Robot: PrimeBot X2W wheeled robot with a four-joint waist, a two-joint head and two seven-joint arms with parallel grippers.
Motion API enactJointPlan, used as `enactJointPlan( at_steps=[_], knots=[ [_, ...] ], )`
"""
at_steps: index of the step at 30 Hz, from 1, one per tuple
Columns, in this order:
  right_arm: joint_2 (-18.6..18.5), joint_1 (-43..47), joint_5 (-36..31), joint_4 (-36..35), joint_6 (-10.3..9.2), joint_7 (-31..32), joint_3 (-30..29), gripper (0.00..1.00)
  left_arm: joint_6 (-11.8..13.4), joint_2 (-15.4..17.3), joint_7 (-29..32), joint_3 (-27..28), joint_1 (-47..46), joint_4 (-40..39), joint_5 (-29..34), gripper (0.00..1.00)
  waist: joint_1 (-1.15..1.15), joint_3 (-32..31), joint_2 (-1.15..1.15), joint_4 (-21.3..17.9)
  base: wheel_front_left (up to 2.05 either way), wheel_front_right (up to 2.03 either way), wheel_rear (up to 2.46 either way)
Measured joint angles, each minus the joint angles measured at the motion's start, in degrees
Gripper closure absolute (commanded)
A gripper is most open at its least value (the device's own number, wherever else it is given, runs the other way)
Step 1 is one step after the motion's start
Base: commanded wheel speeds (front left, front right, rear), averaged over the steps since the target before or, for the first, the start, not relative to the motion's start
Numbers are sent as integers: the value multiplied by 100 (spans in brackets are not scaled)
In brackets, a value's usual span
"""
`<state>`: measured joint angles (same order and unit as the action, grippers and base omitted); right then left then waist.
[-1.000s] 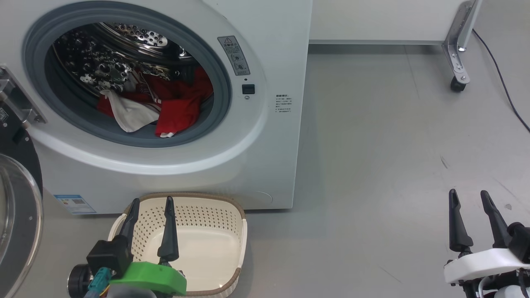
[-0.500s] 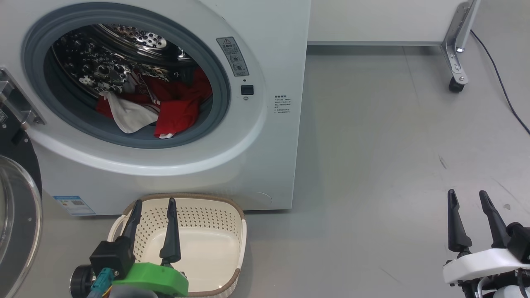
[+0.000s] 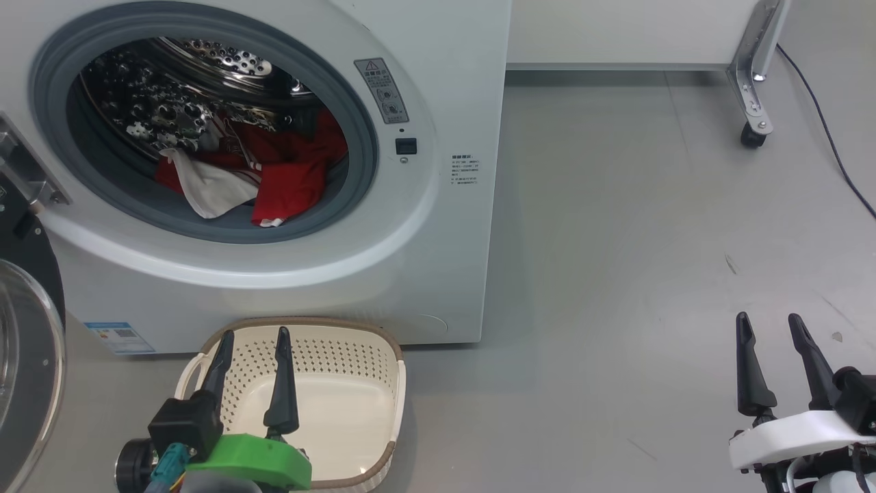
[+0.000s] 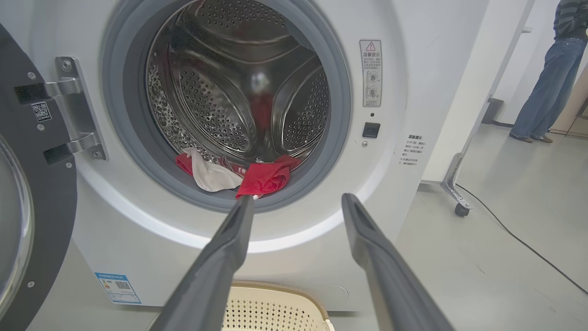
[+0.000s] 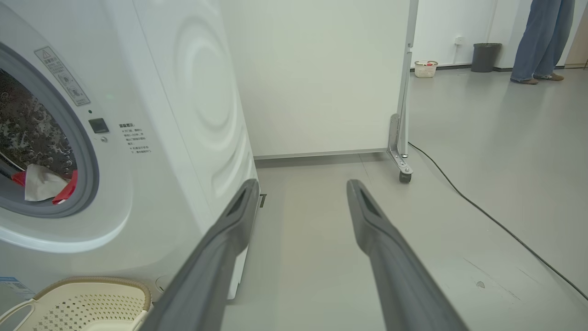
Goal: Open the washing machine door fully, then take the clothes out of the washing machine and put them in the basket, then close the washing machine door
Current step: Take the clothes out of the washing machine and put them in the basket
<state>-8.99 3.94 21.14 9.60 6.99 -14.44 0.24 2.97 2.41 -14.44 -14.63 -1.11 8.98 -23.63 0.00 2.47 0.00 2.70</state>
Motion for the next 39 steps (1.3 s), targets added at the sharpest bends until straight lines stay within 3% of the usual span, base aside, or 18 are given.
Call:
enactJointPlan(
  at_steps=[14, 25, 39],
  knots=[
    [-197, -17, 122, -220, 0, 0, 219, 0, 188, 0, 0, 23, -54, -31, 7, 0, 0, 567, 0, -203, 0, 0, 0],
    [-460, -286, 432, -387, 0, 0, 339, 0, 327, -3, 14, 187, -832, 391, 267, 0, 0, 1350, 0, -567, 0, 0, 0],
    [-655, -966, 821, -566, 1, 0, 573, 0, 381, 94, 564, 1385, -2842, 712, 281, 0, 0, 2530, 0, -1184, 0, 0, 0]
  ],
)
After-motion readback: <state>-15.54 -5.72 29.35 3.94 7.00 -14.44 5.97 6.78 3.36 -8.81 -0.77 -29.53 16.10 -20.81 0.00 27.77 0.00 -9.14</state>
